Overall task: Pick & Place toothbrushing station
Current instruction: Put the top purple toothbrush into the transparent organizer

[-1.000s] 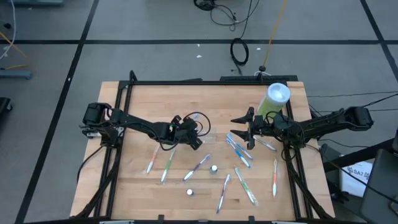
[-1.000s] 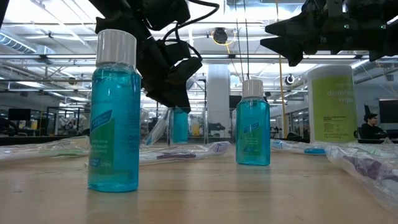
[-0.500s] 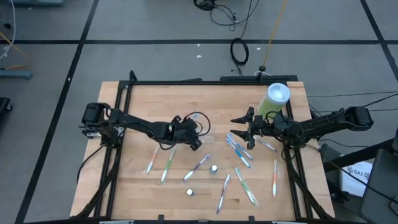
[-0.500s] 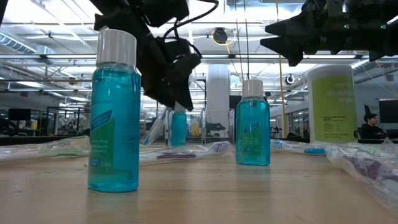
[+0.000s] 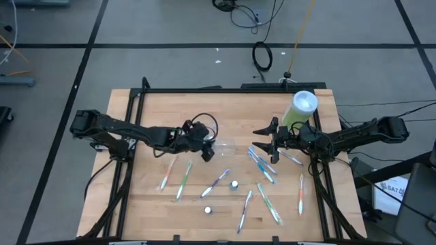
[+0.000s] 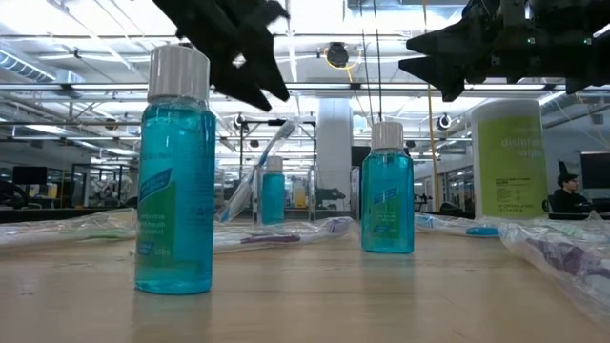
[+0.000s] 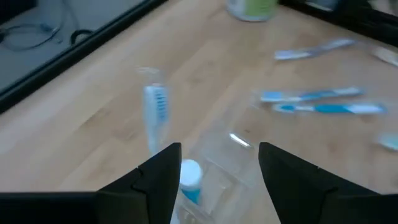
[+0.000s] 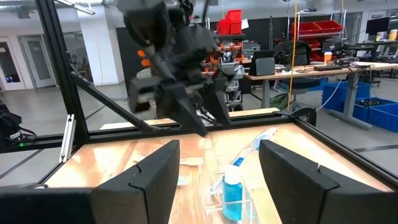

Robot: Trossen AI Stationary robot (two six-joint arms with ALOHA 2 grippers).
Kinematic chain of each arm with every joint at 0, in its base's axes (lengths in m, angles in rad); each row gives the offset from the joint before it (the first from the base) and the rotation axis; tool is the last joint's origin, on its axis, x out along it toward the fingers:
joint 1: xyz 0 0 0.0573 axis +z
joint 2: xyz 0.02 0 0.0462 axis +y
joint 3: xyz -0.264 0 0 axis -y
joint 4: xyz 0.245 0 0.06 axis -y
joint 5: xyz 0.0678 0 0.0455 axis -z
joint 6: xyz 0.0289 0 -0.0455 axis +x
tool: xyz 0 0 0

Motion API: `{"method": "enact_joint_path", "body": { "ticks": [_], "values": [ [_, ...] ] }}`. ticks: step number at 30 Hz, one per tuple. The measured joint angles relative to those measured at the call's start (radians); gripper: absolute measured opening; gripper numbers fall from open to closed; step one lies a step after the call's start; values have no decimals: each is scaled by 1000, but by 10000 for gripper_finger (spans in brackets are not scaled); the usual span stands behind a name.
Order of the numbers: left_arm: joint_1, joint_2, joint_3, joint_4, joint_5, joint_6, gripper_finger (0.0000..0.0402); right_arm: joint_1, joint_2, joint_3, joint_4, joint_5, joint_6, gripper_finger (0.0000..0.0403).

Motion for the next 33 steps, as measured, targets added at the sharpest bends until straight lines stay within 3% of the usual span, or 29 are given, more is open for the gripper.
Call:
{"method": "enact_joint_path", "body": {
  "ticks": [7, 14, 17, 25, 33],
  "values": [
    [-50, -109, 0, -143, 41, 71, 223, 1, 0, 0, -19, -3, 55, 212],
    [-77, -270, -10, -240, -133, 77, 223, 66, 17, 33, -78, -3, 56, 212],
    [-76, -321, -54, -238, -169, 105, 223, 130, 62, 129, -210, 28, 27, 212],
    [-76, -430, -252, -148, -122, 94, 223, 224, 228, 336, -641, 325, 121, 212],
    [-71, -509, -272, -96, -120, 114, 223, 187, 196, 348, -1101, 368, 371, 212]
  ]
}}
